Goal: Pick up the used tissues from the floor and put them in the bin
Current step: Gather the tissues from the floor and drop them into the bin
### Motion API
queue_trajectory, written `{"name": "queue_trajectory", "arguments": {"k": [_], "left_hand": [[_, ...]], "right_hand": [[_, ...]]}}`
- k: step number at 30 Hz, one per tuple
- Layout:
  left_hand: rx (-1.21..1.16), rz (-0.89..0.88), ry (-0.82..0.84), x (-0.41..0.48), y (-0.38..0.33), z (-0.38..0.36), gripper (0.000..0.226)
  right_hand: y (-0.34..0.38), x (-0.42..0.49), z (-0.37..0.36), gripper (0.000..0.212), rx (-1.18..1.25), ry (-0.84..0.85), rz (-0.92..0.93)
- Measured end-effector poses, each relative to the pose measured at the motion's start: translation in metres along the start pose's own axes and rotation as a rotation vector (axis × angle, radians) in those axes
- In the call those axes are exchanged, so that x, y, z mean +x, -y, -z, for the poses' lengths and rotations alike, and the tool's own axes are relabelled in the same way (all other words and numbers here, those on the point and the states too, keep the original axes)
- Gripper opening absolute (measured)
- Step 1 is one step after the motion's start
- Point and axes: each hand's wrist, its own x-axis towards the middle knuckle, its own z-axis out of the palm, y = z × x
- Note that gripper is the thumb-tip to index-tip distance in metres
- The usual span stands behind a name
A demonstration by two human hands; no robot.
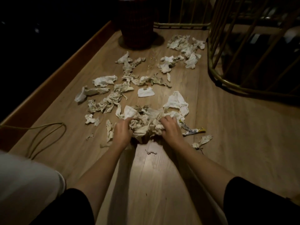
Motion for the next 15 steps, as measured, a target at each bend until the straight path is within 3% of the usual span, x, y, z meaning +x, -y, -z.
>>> {"name": "queue_trajectory", "arguments": {"k": [2,5,8,12,15], "left_hand": [[0.027,-0.013,-0.024,0.027,-0.011,0.013,0.060],[0.098,-0.052,-0.022,0.058,-0.026,0.033,0.058],[0.166,-0.124,0.011,0.079,-0.034,0.053,0.055],[0.184,-0.141,0.073,0.100,-0.033,0.081,0.057],[0.222,-0.143,0.111,0.106,-0.038,0.098,0.058]], "right_hand": [[-0.007,0.023,0.010,0.043,-0.113,0.001,-0.026],[-0.023,0.042,0.010,0.063,-0.216,0.215,-0.139],[-0.033,0.045,-0.005,0.070,-0.208,0.378,-0.207],[-0.031,0.039,-0.013,0.049,-0.169,0.276,-0.148],[-0.032,0.045,-0.006,0.034,-0.131,0.299,-0.120]]}}
